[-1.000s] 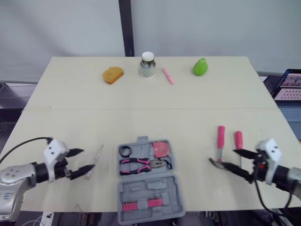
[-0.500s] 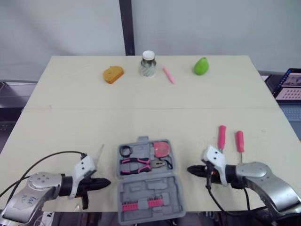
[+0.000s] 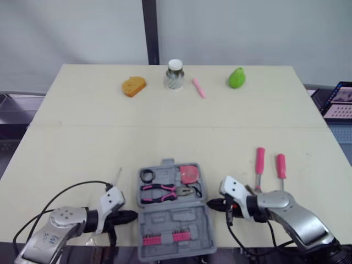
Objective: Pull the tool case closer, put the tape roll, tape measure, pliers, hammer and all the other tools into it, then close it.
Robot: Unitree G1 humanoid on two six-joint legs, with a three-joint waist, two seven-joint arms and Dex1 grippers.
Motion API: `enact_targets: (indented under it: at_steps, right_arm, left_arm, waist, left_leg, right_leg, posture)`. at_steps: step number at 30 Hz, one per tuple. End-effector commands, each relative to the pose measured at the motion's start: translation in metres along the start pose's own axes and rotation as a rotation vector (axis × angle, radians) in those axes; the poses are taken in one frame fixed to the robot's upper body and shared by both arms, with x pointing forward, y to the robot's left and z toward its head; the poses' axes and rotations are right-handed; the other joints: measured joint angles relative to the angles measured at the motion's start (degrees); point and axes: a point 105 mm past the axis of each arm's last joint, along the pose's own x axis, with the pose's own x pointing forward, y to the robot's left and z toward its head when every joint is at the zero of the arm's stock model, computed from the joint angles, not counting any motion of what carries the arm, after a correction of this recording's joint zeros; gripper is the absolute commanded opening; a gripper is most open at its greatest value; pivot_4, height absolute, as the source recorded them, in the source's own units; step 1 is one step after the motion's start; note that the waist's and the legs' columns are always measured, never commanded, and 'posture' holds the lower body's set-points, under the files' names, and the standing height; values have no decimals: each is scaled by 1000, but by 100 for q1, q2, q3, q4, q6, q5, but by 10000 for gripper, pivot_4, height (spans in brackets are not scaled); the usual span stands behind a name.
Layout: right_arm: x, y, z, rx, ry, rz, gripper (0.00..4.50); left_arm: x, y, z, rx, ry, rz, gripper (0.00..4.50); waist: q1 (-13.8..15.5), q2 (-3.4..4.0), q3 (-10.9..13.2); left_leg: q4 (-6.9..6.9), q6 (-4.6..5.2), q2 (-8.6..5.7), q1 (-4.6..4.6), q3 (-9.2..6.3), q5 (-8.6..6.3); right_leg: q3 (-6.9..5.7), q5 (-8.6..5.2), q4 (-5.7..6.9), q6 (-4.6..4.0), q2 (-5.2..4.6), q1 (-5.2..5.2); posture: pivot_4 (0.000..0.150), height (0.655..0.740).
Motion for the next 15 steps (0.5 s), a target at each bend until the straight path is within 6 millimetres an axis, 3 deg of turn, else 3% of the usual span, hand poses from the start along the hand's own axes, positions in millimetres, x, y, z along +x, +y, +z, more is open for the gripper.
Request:
enact_targets:
  at_steps: [1,15]
  right_arm:
    - [4,6,7,-4,-26,13,280]
    - [8,1,16,20,-72,-35,280]
  left_arm:
    - [4,-8,10,47,-27,-20,0]
    - [24,6,34,91,-91,7,0]
  waist:
    - [1,0,0]
    - [15,0,0]
  left_leg:
    - [0,-1,1,0,1,0]
    - [3,-2,1,-1,4,-1]
  right_leg:
    - [1,0,1,0,0,-1]
    - [3,1,2,-3,2,-3]
  posture:
    - [1500,7400]
    - [1500,7400]
